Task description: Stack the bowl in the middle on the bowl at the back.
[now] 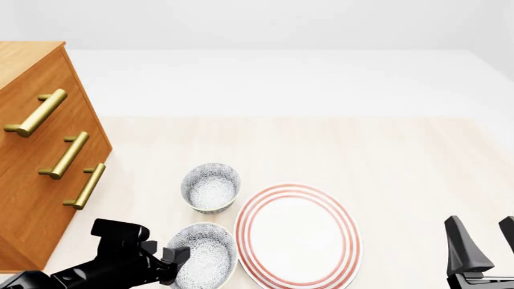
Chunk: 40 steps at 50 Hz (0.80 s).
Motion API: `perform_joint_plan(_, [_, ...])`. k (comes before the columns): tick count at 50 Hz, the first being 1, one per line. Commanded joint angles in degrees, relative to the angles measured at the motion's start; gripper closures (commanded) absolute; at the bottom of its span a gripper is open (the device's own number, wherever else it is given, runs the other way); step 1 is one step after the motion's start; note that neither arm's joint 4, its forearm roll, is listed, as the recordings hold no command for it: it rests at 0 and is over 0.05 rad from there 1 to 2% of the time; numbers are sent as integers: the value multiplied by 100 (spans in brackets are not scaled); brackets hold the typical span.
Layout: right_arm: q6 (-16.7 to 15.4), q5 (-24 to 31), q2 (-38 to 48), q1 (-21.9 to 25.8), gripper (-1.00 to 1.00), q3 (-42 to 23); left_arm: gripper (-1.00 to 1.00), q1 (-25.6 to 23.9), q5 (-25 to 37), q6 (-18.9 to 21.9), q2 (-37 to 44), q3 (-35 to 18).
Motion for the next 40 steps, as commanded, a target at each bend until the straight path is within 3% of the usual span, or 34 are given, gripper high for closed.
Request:
perform_joint_plan(1, [5, -8, 0, 3, -100, 0, -100, -11, -412, -43, 341, 112])
perform_joint_plan(25, [27, -8, 0, -4, -100, -9, -100, -112, -901, -191, 688, 271])
perform_joint_plan(26, [26, -9, 0, -2, -100, -9, 100, -103, -899, -176, 690, 268])
perform_joint_plan(40, [24, -11, 4, 5, -100, -23, 100, 93, -275, 20, 176, 135])
